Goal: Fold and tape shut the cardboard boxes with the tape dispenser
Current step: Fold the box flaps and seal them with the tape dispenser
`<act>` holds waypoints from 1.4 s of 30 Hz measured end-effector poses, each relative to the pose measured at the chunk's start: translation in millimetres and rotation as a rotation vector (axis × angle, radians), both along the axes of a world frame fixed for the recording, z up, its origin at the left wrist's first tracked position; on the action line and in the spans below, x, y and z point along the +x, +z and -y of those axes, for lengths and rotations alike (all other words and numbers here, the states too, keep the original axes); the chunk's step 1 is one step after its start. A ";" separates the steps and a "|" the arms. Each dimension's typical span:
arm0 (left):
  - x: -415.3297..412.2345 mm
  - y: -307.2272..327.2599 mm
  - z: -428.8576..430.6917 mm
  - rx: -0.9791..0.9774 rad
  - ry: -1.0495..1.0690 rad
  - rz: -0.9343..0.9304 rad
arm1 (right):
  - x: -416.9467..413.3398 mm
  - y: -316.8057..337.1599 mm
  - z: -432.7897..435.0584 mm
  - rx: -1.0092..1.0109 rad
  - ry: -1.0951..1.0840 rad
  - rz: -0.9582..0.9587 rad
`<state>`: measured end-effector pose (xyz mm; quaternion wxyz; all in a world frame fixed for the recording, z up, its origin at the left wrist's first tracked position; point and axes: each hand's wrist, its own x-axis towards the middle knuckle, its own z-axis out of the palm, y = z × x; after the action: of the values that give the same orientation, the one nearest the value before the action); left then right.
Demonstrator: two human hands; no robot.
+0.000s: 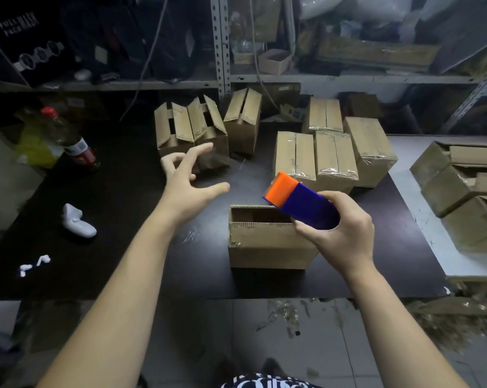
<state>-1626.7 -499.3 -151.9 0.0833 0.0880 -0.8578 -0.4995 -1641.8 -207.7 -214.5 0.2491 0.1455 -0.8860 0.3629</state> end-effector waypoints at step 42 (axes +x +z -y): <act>20.3 -125.3 -36.4 0.405 -0.032 0.056 | -40.2 4.0 5.7 0.054 0.240 0.418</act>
<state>-1606.4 -462.9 -277.2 0.0320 0.1031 -0.7432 -0.6603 -1682.1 -213.4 -210.5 0.0115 0.1779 -0.9041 0.3883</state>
